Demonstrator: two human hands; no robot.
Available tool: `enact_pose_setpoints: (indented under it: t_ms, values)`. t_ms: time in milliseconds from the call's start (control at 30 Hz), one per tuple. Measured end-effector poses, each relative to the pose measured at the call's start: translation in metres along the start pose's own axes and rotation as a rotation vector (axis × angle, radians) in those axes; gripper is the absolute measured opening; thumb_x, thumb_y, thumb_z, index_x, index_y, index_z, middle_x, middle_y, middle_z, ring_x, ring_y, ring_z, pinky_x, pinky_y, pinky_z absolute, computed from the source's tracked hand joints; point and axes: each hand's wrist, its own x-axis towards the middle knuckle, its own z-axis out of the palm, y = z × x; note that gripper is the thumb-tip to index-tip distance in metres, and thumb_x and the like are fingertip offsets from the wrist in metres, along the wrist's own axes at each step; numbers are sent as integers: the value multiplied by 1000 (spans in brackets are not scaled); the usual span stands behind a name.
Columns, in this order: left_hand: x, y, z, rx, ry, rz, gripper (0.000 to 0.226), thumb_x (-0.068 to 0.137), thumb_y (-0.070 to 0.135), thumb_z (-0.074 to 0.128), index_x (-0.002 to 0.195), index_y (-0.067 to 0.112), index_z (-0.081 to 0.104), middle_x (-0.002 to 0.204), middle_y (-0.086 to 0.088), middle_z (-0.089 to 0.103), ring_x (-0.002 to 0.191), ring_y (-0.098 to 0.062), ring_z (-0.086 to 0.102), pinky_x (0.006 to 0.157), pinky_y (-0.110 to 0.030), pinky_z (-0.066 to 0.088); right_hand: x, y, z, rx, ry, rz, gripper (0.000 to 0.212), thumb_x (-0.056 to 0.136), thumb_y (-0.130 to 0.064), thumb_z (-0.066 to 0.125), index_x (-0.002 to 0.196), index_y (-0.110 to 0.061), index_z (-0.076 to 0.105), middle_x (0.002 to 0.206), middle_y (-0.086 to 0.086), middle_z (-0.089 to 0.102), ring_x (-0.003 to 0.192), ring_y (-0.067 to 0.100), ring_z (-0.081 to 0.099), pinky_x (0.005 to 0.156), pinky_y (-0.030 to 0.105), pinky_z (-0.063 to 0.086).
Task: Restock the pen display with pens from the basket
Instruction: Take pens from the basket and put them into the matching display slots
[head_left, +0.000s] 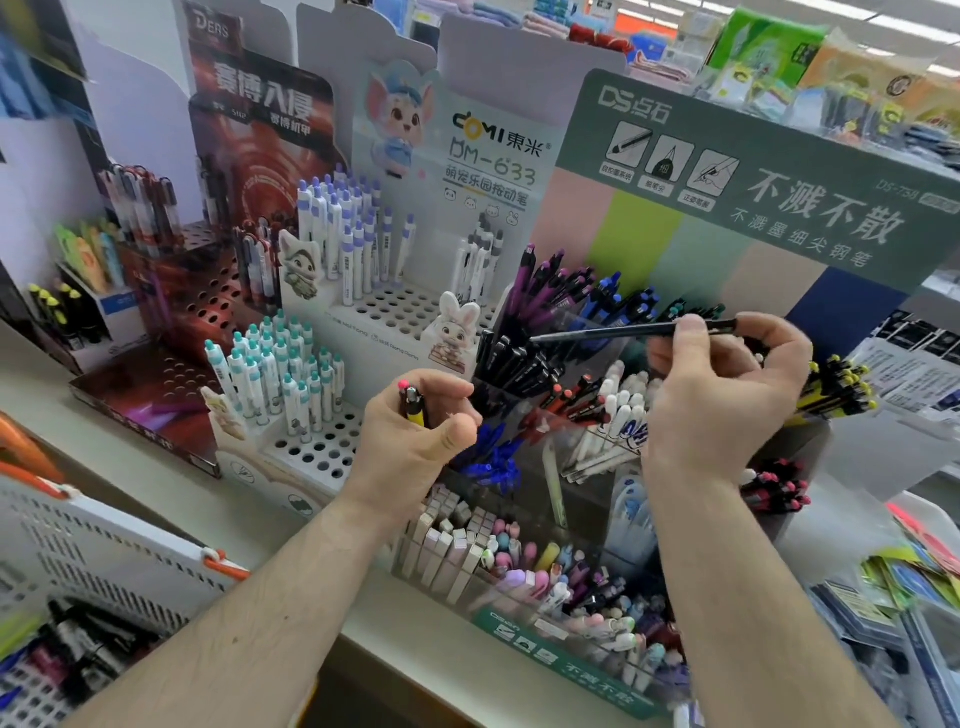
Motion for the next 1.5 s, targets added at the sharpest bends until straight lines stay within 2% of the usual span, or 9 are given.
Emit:
enact_pose_setpoints:
  t_ms: [133,267,433,567,733,833,933,1167,1500]
  values:
    - [-2,4,-1,12,-98,130,46,53,61,82,86,32,69,72,7,67,65,-8,60,64,-18,50,0,19,14,-158,-98,-247,29,90,-12,69,98,-29,47,72,-15,55,61,-1,57,67,21,49]
    - [-4,7,3,31,-175,161,45,54,59,81,87,32,67,72,7,65,63,-6,56,60,-18,48,-9,38,29,-334,-247,-359,18,89,-18,69,103,-18,59,73,-16,58,60,7,56,62,15,45]
    - [0,9,4,41,-182,177,45,55,61,80,88,33,66,72,7,64,62,-6,54,60,-17,46,-10,50,37,-729,-546,-414,12,91,-25,66,89,-17,75,81,-1,72,87,26,61,84,37,44]
    - [1,12,5,103,-168,151,42,54,53,87,85,33,66,67,8,61,59,-7,53,58,-16,44,-9,49,40,-895,-599,-356,23,95,-33,60,90,-20,78,91,-4,73,104,26,52,88,33,28]
    - [1,7,3,315,-68,39,45,60,48,88,84,19,64,59,9,49,56,-13,44,56,-22,41,-24,26,32,-559,-500,-305,13,88,-26,66,78,-21,73,80,-11,67,85,18,58,80,34,45]
    - [2,7,4,459,-44,-93,26,70,25,87,77,21,62,58,9,48,56,-9,46,56,-21,41,-46,0,21,-272,-813,-20,7,87,-23,73,80,-21,71,72,-6,68,69,15,64,64,30,53]
    - [3,4,8,490,-116,-159,17,72,10,76,74,22,64,66,7,64,62,-4,58,59,-20,45,-62,-4,14,-330,-1019,27,9,81,-23,79,84,-24,71,75,-8,68,66,7,60,60,20,48]
    - [4,4,10,375,-249,-316,11,84,10,73,94,12,68,82,-9,68,77,-21,64,71,-31,54,-57,9,2,-333,-764,139,12,86,-14,75,77,-18,67,70,-4,67,63,6,60,59,19,49]
    - [15,-7,29,-120,-195,-482,17,89,14,60,87,14,77,74,-12,66,48,-12,44,41,-17,25,-16,11,-43,1,-167,570,9,95,-16,65,89,-10,62,66,1,66,57,9,63,58,24,52]
